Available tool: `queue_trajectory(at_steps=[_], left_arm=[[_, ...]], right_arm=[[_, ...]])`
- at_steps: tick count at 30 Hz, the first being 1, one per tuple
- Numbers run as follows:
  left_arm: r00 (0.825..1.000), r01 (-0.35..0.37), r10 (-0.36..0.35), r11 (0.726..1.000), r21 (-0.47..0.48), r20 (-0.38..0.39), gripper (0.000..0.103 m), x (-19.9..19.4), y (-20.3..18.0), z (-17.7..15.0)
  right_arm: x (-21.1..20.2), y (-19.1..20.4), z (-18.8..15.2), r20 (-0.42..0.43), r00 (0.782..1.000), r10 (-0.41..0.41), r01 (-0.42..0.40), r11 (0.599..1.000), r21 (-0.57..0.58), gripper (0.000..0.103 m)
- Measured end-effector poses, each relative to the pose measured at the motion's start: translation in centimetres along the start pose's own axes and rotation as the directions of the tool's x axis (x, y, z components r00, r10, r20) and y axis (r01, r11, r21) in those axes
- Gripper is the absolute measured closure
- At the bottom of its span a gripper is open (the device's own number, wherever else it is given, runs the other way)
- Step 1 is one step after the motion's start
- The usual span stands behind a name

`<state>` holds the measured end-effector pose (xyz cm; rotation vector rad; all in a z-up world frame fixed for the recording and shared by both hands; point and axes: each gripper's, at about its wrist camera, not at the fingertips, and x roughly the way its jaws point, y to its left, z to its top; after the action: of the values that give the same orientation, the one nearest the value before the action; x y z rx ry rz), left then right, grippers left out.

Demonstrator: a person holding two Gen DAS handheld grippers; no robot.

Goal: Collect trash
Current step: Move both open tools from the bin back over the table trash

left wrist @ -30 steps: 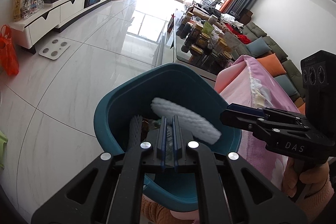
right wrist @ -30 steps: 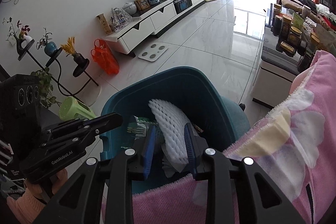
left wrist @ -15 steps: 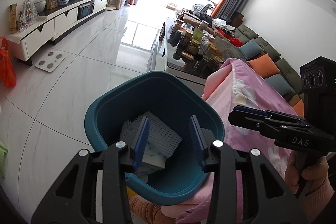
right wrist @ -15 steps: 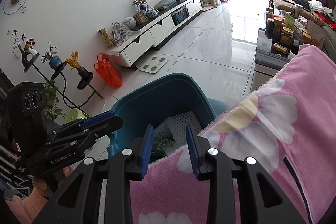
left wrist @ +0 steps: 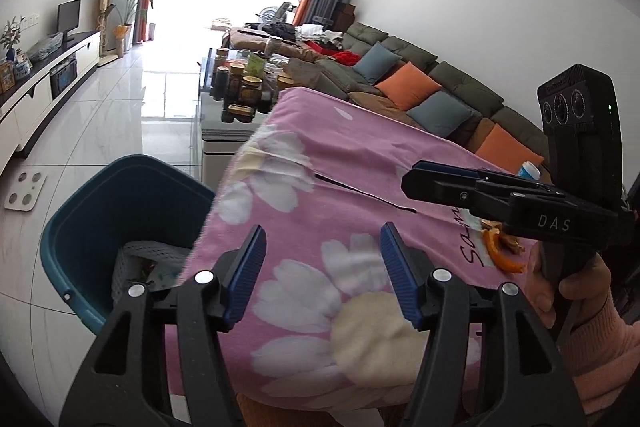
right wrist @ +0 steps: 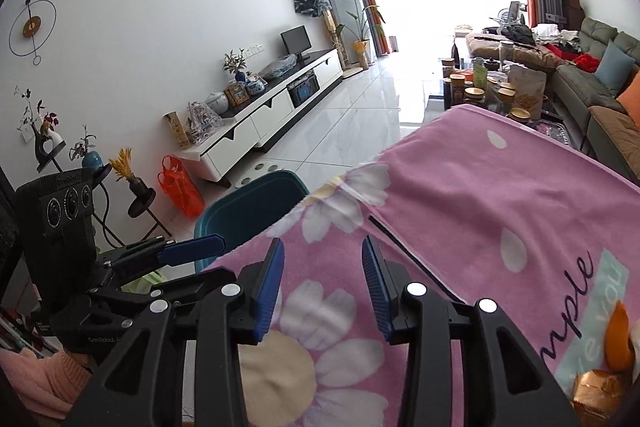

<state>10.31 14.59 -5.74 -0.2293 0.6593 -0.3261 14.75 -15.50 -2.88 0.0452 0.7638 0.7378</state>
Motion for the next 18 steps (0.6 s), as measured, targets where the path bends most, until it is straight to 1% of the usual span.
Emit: queue_trajectory(at_steps=[3, 6, 8, 11, 13, 15, 18], left_arm=[[0.997, 0.071, -0.069, 0.996, 0.046, -0.040, 0.045, 1.7, -3.3, -0.7], [0.988, 0.135, -0.128, 0.987, 0.090, -0.081, 0.045, 3.5, -6.8, -1.2], [0.980, 0.176, -0.163, 0.977, 0.123, -0.111, 0.045, 4.7, -9.1, -1.5], [0.964, 0.235, -0.209, 0.959, 0.156, -0.162, 0.045, 6.3, -12.2, -2.1], [0.954, 0.262, -0.228, 0.949, 0.172, -0.195, 0.045, 7.6, -14.2, -2.5], [0.945, 0.286, -0.243, 0.940, 0.188, -0.221, 0.045, 8.7, -15.9, -2.8], [0.928, 0.315, -0.262, 0.932, 0.182, -0.264, 0.045, 10.5, -17.7, -3.1]], right_arm=[[-2.8, -2.2, -1.4, 0.030, 0.996, -0.078, 0.077, 0.996, 0.034, 0.065], [-5.6, -4.6, -2.8, 0.063, 0.986, -0.154, 0.149, 0.985, 0.087, 0.065], [-7.3, -6.3, -3.8, 0.080, 0.971, -0.225, 0.215, 0.969, 0.119, 0.064], [-9.7, -9.0, -4.9, 0.096, 0.941, -0.323, 0.304, 0.937, 0.173, 0.063], [-10.9, -10.5, -5.6, 0.097, 0.914, -0.395, 0.371, 0.908, 0.195, 0.061], [-12.1, -12.0, -6.4, 0.098, 0.899, -0.427, 0.398, 0.890, 0.223, 0.060], [-13.0, -13.6, -7.1, 0.090, 0.879, -0.468, 0.437, 0.866, 0.243, 0.058]])
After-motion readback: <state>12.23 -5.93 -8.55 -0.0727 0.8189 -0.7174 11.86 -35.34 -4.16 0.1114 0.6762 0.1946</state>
